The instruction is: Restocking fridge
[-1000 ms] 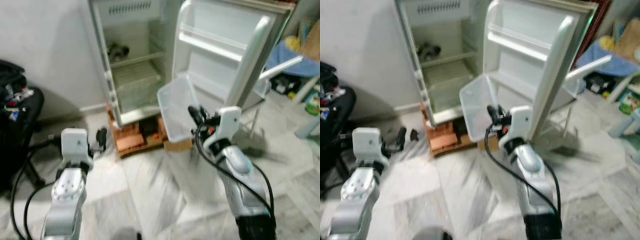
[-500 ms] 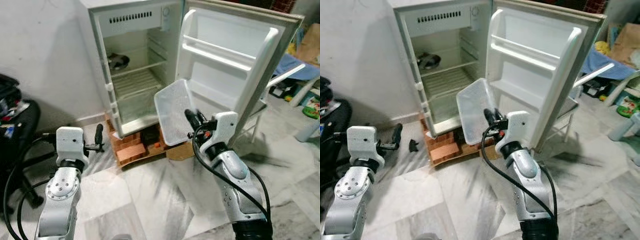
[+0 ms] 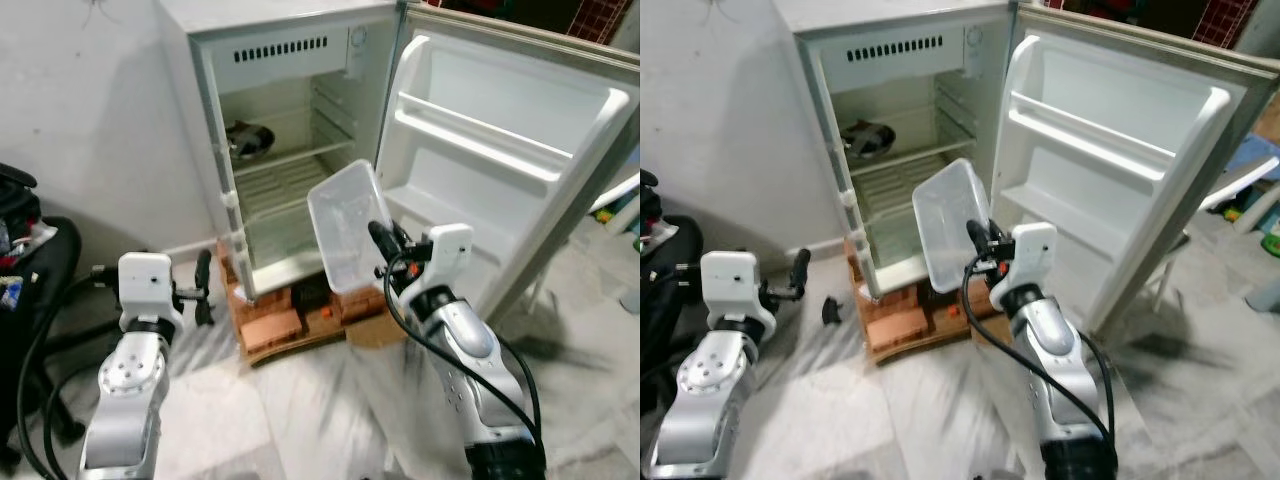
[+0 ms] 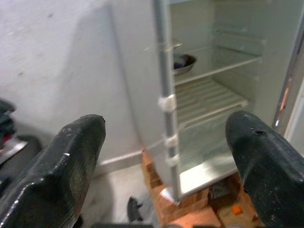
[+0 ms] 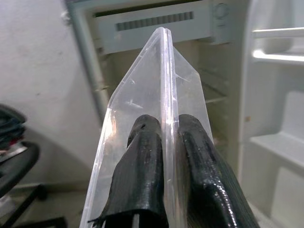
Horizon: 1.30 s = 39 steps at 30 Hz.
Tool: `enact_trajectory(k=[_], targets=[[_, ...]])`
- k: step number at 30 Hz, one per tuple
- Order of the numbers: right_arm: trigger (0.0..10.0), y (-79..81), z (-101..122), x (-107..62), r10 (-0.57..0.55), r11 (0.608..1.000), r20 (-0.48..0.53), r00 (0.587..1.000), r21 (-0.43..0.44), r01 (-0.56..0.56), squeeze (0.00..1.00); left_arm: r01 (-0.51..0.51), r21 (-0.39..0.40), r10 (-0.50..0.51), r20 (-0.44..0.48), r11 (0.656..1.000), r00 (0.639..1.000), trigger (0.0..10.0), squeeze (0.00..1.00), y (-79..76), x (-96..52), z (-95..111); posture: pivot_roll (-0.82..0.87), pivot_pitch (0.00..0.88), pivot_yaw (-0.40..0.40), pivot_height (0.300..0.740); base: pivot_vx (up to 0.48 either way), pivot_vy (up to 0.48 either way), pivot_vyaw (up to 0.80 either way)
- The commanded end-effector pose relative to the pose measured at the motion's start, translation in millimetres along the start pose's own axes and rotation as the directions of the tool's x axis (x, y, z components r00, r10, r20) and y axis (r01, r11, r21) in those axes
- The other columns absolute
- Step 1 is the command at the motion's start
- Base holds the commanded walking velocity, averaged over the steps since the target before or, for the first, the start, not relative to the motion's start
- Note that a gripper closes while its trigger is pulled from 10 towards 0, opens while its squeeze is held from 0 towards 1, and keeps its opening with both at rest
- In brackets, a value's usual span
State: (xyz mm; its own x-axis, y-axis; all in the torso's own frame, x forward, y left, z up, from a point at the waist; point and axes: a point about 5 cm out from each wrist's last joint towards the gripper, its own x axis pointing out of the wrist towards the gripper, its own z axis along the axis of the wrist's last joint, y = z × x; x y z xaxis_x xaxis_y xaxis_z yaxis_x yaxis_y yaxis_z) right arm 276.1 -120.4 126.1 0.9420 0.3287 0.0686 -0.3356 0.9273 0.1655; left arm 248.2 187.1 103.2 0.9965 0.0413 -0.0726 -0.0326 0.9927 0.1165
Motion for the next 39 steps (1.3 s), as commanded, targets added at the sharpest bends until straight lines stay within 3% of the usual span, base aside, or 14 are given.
enact_trajectory(k=[1,12,15,24,39], targets=[[10.0,-9.9,4,-1.3,-0.03,0.999,0.007,1.0,-0.023,0.03,0.0,0.006,0.001,-0.006,-0.001,1.0,1.0,10.0,0.0,-4.2,0.9,1,0.11,0.0,-0.003,0.74,0.469,0.0,0.0],[10.0,-9.5,4,2.6,-0.01,1.0,0.002,1.0,-0.03,0.01,0.0,-0.092,-0.007,0.092,-0.033,0.996,0.995,10.0,0.0,8.2,2.3,-1,0.11,0.0,-0.017,0.74,0.468,0.0,0.0],[10.0,-7.1,6,3.3,0.024,0.998,0.013,1.0,-0.067,-0.023,0.0,-0.1,-0.013,0.099,-0.041,0.995,0.994,10.0,0.0,8.1,2.2,-3,0.11,0.0,-0.018,0.74,0.44,0.0,0.0],[10.0,-9.3,8,3.7,0.007,0.998,0.016,1.0,-0.055,-0.006,0.0,-0.114,-0.013,0.113,-0.05,0.993,0.992,10.0,0.0,6.3,2.9,-4,0.11,0.0,-0.022,0.74,0.419,0.0,0.59],[10.0,-5.8,7,4.3,0.044,0.997,0.02,0.999,-0.069,-0.043,0.0,-0.136,-0.028,0.134,-0.057,0.99,0.989,10.0,0.0,5.6,3.3,-4,0.12,0.0,-0.027,0.74,0.016,0.0,0.14]])
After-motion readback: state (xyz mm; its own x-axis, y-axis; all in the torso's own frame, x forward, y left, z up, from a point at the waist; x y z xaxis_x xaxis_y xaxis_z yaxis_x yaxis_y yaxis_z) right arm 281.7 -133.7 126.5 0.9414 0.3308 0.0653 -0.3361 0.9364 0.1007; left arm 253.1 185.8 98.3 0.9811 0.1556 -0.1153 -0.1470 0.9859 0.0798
